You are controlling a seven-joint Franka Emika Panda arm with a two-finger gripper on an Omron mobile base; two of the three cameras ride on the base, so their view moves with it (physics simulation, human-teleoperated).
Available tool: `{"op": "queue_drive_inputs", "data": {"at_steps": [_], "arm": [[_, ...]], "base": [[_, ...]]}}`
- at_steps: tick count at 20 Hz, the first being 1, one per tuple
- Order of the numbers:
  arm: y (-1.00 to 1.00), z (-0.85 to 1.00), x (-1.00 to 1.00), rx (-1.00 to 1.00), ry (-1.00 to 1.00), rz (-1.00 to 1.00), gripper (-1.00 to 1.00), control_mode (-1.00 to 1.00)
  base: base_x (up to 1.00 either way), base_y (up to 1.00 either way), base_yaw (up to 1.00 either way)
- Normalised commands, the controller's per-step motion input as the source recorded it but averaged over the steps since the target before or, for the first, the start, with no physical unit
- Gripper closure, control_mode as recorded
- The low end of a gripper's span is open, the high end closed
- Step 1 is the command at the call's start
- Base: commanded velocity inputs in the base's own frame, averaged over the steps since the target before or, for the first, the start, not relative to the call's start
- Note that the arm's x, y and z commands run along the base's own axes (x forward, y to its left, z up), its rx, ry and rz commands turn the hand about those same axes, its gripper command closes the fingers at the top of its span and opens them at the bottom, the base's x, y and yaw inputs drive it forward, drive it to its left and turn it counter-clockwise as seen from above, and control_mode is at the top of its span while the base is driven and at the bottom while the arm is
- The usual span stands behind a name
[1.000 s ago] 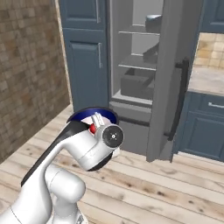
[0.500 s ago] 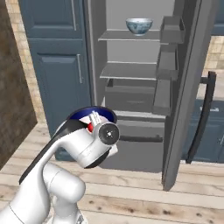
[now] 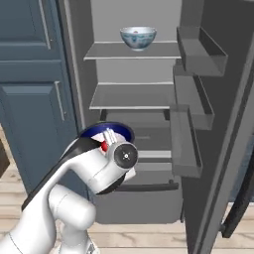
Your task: Place the bowl with the tomato and eggplant on the second highest shelf of the fridge. Place the bowl with the chicken drumstick and steak on the top shelf of the fridge.
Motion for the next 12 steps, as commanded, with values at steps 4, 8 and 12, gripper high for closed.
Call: {"op": "queue_drive_inputs", "data": {"at_steps": [4, 8, 12], "arm": [[0.00, 0.00, 0.00, 0.00, 0.00, 0.00, 1.00, 1.00], [0.07, 0.00, 0.43, -0.07, -0.01, -0.10, 1.00, -1.00], [-0.01, 0.09, 0.79, -0.05, -0.07, -0.18, 1.00, -1.00]], "base": [[1.00, 0.20, -0.15], [0.48, 0.15, -0.08], [0.00, 0.00, 0.00]]}}
